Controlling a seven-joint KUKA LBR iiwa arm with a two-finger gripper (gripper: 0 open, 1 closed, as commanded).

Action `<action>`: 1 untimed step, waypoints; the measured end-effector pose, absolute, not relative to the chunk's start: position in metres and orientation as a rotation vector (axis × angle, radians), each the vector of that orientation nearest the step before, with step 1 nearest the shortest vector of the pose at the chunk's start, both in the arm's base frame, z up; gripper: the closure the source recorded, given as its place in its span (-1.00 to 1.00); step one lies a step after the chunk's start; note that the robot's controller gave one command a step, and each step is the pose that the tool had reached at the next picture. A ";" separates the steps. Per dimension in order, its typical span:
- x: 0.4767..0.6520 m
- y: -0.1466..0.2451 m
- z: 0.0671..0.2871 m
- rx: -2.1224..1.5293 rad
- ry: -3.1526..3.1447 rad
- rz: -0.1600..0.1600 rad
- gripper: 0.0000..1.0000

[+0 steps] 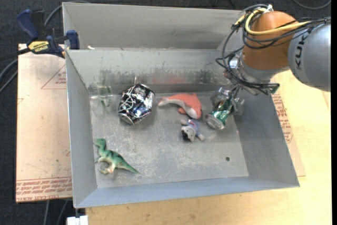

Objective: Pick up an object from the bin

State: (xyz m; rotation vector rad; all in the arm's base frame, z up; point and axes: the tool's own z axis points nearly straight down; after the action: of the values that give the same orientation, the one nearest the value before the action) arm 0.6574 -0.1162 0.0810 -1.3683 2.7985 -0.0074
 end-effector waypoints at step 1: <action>0.658 -0.116 0.082 -1.367 2.798 -0.008 1.00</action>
Offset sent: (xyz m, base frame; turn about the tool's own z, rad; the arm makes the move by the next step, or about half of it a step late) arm -0.0002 0.0000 0.0281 0.0000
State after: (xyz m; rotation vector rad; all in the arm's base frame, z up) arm 0.6576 -0.1161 0.0820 -1.3672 2.7977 -0.0077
